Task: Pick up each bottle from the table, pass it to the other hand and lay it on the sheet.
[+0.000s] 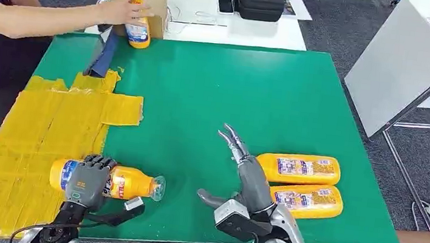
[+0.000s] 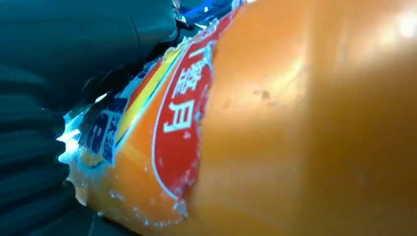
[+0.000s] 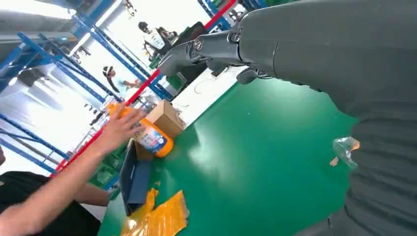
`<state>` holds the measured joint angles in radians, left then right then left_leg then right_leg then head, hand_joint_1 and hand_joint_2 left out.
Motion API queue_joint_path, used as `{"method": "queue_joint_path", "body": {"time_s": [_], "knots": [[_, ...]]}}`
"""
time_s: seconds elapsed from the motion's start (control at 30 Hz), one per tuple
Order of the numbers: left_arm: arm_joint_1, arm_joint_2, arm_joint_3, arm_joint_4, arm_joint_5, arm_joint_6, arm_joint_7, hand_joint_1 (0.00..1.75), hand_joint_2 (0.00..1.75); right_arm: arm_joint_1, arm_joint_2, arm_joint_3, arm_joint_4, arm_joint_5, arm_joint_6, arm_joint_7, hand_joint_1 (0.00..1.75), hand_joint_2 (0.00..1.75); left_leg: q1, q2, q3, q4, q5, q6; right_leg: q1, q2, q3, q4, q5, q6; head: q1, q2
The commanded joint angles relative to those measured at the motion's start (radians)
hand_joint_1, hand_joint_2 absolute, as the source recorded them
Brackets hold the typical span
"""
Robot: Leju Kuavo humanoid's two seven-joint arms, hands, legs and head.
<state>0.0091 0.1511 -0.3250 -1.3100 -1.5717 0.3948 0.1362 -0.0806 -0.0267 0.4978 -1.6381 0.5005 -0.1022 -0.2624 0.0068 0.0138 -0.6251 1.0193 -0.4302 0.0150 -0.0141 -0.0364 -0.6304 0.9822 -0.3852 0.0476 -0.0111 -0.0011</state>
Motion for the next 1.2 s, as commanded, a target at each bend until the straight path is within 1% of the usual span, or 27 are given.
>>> {"method": "queue_joint_path", "body": {"time_s": [0.03,0.07,0.17,0.2,0.23,0.3,0.33,0.37,0.4,0.43,0.53,0.57,0.6,0.63,0.67,0.7,0.83,0.9,0.93,1.0,1.1,1.17,1.2], "knots": [[-0.073,0.058,-0.085,0.237,0.001,-0.087,0.006,1.75,1.75,0.018,-0.070,-0.047,0.001,-0.007,0.020,0.014,0.00,1.75,-0.001,-0.002,0.006,-0.002,0.000,0.000,-0.001,0.000,0.006,-0.002,-0.001,-0.001,0.000,0.000],[-0.079,0.058,-0.074,0.258,0.001,-0.095,0.008,1.75,1.75,0.029,-0.081,-0.056,-0.007,-0.007,0.023,0.011,0.00,1.75,-0.001,-0.003,0.009,-0.003,0.000,-0.001,-0.001,0.001,0.009,-0.002,-0.001,-0.002,0.000,0.000],[-0.086,0.091,-0.074,0.275,0.001,-0.121,0.051,1.75,1.75,0.071,-0.105,-0.077,-0.040,0.006,0.034,0.005,0.00,1.75,-0.001,-0.006,0.010,-0.002,0.000,0.000,-0.001,-0.003,0.010,-0.002,-0.003,-0.004,0.000,0.000],[-0.086,0.099,-0.069,0.276,0.001,-0.126,0.064,1.75,1.75,0.085,-0.110,-0.082,-0.049,0.014,0.034,0.004,0.00,1.75,-0.001,-0.006,0.013,-0.004,0.000,-0.001,-0.001,-0.002,0.012,-0.003,-0.003,-0.005,0.000,0.000],[-0.085,0.101,-0.062,0.276,0.001,-0.125,0.060,1.75,1.75,0.091,-0.111,-0.084,-0.055,0.016,0.034,0.003,0.00,1.75,0.000,-0.006,0.013,-0.003,0.000,-0.001,-0.001,-0.003,0.013,-0.002,-0.003,-0.004,0.000,0.000],[-0.081,0.104,-0.026,0.273,0.001,-0.139,0.049,1.75,1.75,0.107,-0.116,-0.087,-0.067,0.031,0.035,0.002,0.00,1.75,0.000,-0.004,0.016,-0.003,-0.004,-0.003,-0.001,0.000,0.016,-0.002,-0.004,-0.002,0.000,0.000],[-0.075,0.103,0.002,0.268,0.001,-0.144,0.035,1.75,1.75,0.120,-0.121,-0.089,-0.072,0.045,0.036,0.005,0.00,1.75,0.000,-0.003,0.017,-0.004,-0.004,-0.002,-0.001,0.002,0.017,-0.002,-0.003,-0.003,0.000,0.000],[-0.075,0.113,0.004,0.265,0.001,-0.153,0.044,1.75,1.75,0.131,-0.124,-0.092,-0.075,0.055,0.036,0.007,0.00,1.75,0.000,-0.002,0.018,-0.003,-0.006,-0.001,0.000,0.002,0.019,-0.002,-0.006,-0.004,0.000,0.000],[-0.073,0.112,0.023,0.266,0.001,-0.157,0.036,1.75,1.75,0.145,-0.133,-0.095,-0.079,0.064,0.037,0.008,0.00,1.75,0.000,0.000,0.018,-0.004,-0.006,-0.002,0.000,0.005,0.018,-0.002,-0.009,-0.008,0.000,0.000],[-0.072,0.114,0.033,0.266,0.001,-0.157,0.028,1.75,1.75,0.154,-0.138,-0.100,-0.081,0.066,0.036,0.008,0.00,1.75,-0.001,-0.001,0.019,-0.004,-0.006,-0.001,0.000,0.001,0.020,-0.001,-0.010,-0.007,0.000,0.000],[-0.065,0.133,0.043,0.272,0.001,-0.175,0.032,1.75,1.75,0.185,-0.158,-0.119,-0.096,0.079,0.034,0.010,0.00,1.75,0.000,-0.001,0.022,-0.004,-0.006,-0.002,0.001,0.002,0.021,-0.002,-0.010,-0.008,0.000,0.000],[-0.062,0.142,0.034,0.272,0.001,-0.172,0.043,0.21,1.75,0.193,-0.166,-0.127,-0.099,0.081,0.033,0.009,0.00,1.75,0.000,0.000,0.024,-0.004,-0.006,-0.002,0.001,0.002,0.022,-0.001,-0.010,-0.007,0.000,0.000],[-0.053,0.124,0.071,0.269,0.010,-0.169,0.023,0.00,0.00,0.203,-0.167,-0.138,-0.109,0.082,0.033,0.007,0.00,1.75,0.000,0.000,0.023,-0.005,-0.005,-0.002,0.001,0.003,0.021,-0.001,-0.010,-0.008,0.000,0.000],[-0.052,0.136,0.061,0.268,0.001,-0.183,0.025,0.00,0.00,0.210,-0.171,-0.146,-0.115,0.083,0.034,0.006,0.00,1.75,0.000,-0.001,0.024,-0.004,-0.006,-0.002,0.000,0.001,0.023,0.000,-0.011,-0.007,0.000,0.000],[-0.051,0.135,0.063,0.268,0.001,-0.183,0.025,0.00,0.00,0.211,-0.175,-0.151,-0.116,0.082,0.033,0.006,0.00,1.75,0.000,0.000,0.024,-0.005,-0.006,-0.003,0.000,0.002,0.022,0.000,-0.011,-0.007,0.000,0.000],[-0.037,0.135,0.092,0.248,0.029,-0.182,-0.026,0.00,0.00,0.220,-0.178,-0.169,-0.127,0.091,0.026,0.003,0.00,1.75,0.000,-0.001,0.024,-0.004,-0.006,-0.003,0.000,0.001,0.023,0.001,-0.012,-0.007,0.000,0.000],[0.007,0.149,0.141,0.154,0.079,-0.202,-0.119,0.00,0.00,0.233,-0.185,-0.212,-0.139,0.123,0.008,-0.006,0.00,1.75,0.000,0.003,0.024,-0.005,-0.006,-0.003,0.000,0.006,0.021,0.001,-0.011,-0.008,0.000,0.000],[0.016,0.155,0.147,0.134,0.087,-0.209,-0.128,0.00,0.00,0.237,-0.189,-0.220,-0.142,0.118,0.013,-0.009,0.00,1.75,0.000,0.002,0.024,-0.003,-0.007,-0.003,0.000,0.004,0.022,0.002,-0.012,-0.007,0.000,0.000],[0.016,0.155,0.147,0.134,0.087,-0.209,-0.128,0.00,0.00,0.237,-0.189,-0.220,-0.142,0.118,0.013,-0.009,0.00,1.75,0.000,0.004,0.024,-0.004,-0.006,-0.005,0.000,0.007,0.021,0.001,-0.011,-0.008,0.000,0.000],[0.030,0.160,0.155,0.102,0.121,-0.222,-0.156,0.00,0.00,0.240,-0.195,-0.226,-0.141,0.123,0.016,-0.009,0.00,1.75,0.001,0.001,0.024,-0.004,-0.004,-0.004,0.000,0.003,0.022,0.002,-0.011,-0.008,0.000,0.000],[0.073,0.194,0.173,0.018,0.280,-0.258,-0.255,0.00,0.00,0.255,-0.243,-0.252,-0.143,0.099,0.050,0.006,0.00,1.75,0.001,0.001,0.025,-0.004,-0.005,-0.004,0.000,0.005,0.022,0.001,-0.011,-0.008,0.000,0.000],[0.117,0.210,0.205,-0.062,0.497,-0.314,-0.380,0.00,0.00,0.254,-0.288,-0.276,-0.131,0.076,0.081,0.003,0.00,1.75,0.001,0.001,0.024,-0.002,-0.005,-0.004,0.000,0.002,0.022,0.003,-0.011,-0.007,0.000,0.000],[0.141,0.217,0.226,-0.099,0.587,-0.330,-0.428,0.00,0.00,0.244,-0.308,-0.289,-0.118,0.071,0.095,0.001,0.00,1.75,0.001,0.002,0.024,-0.002,-0.006,-0.004,0.000,0.005,0.022,0.002,-0.011,-0.008,0.000,0.000]]}}
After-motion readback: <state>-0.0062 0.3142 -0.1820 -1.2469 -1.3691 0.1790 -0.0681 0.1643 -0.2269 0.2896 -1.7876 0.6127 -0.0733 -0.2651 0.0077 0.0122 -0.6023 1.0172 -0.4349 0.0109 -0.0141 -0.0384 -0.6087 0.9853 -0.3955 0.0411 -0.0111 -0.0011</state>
